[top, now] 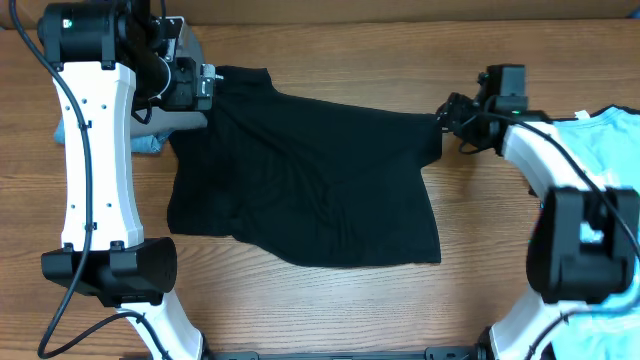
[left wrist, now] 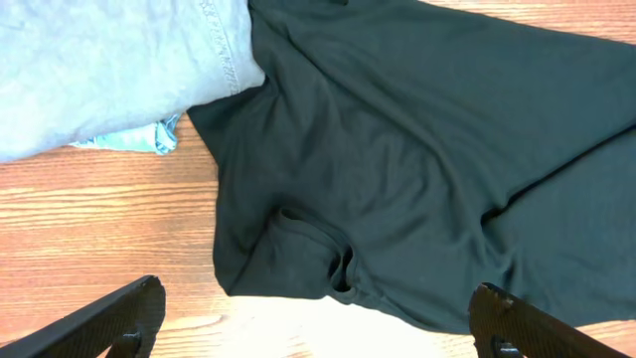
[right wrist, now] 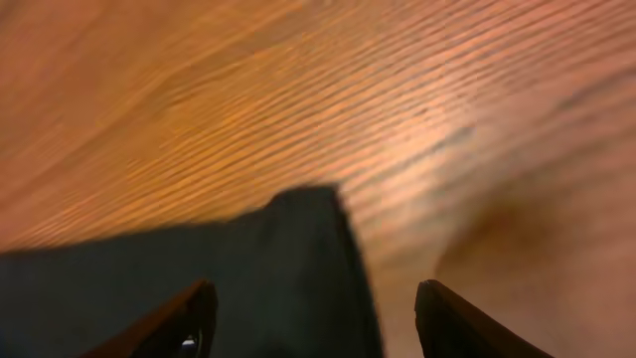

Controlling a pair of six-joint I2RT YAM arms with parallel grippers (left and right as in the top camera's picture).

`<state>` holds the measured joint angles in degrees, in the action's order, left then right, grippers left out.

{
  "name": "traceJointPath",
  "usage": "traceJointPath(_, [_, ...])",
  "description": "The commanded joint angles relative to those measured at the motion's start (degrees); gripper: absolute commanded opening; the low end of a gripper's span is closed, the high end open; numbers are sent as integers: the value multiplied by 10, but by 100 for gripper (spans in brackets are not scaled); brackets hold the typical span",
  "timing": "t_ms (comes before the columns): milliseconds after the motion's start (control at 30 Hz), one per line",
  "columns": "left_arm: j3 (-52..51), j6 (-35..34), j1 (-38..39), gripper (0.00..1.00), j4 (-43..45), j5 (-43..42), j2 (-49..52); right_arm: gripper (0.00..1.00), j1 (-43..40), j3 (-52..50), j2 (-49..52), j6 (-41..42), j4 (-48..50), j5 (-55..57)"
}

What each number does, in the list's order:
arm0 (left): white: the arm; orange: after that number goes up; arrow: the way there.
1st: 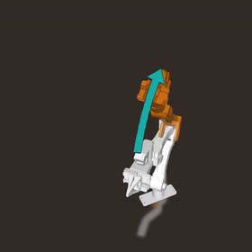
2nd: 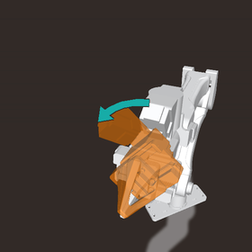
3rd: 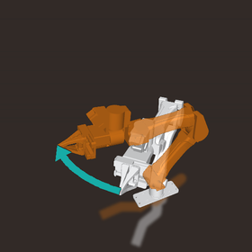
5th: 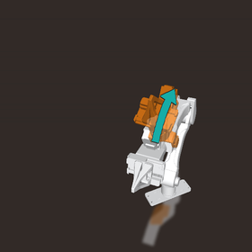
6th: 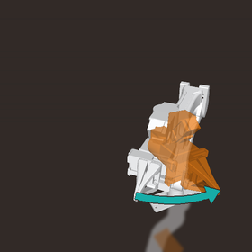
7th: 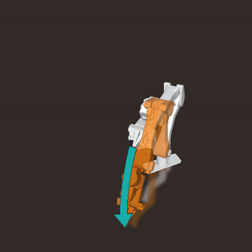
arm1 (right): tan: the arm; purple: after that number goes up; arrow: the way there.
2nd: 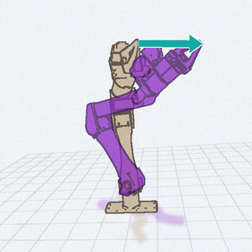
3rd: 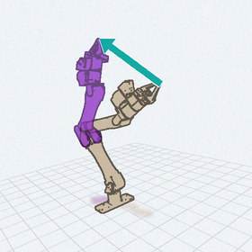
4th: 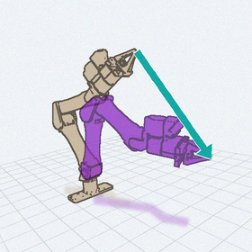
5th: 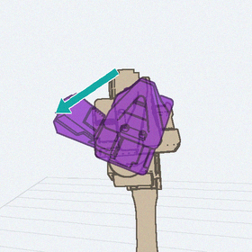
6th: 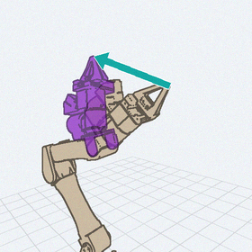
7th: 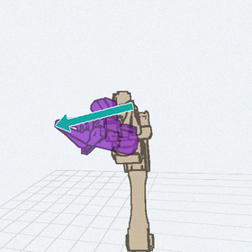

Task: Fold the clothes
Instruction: 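Grasp the shirt's right side with the right gripper and pull it right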

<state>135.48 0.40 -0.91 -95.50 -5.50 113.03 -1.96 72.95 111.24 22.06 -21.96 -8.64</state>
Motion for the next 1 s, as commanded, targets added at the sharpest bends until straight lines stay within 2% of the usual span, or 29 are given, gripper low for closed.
traceJointPath(0, [7,9,-6,100,4,6,-18,68,-2,-3,43,-10,33,20])
traceJointPath(133, [7,9,-6,100,4,5,-18,67,-2,-3,83,-45,73,-52])
traceJointPath(300, [7,9,-6,100,11,5,-18,66,11,-3,98,-46,70,-70])
traceJointPath(367, [7,9,-6,100,14,5,-18,60,14,-3,100,-45,66,-64])
traceJointPath(500, [7,7,-6,100,15,4,-18,38,14,-3,101,-45,65,-64])
traceJointPath(667, [7,7,-6,100,17,-5,-18,28,11,-3,101,-46,70,-65])
traceJointPath(700, [7,6,-5,100,17,-5,-18,16,11,-3,101,-46,69,-65])
traceJointPath(767, [7,2,-6,100,17,-5,-18,4,11,-3,101,-46,72,-65])
traceJointPath(967, [7,-2,-6,100,17,-5,-18,4,-22,44,98,-36,119,-31])
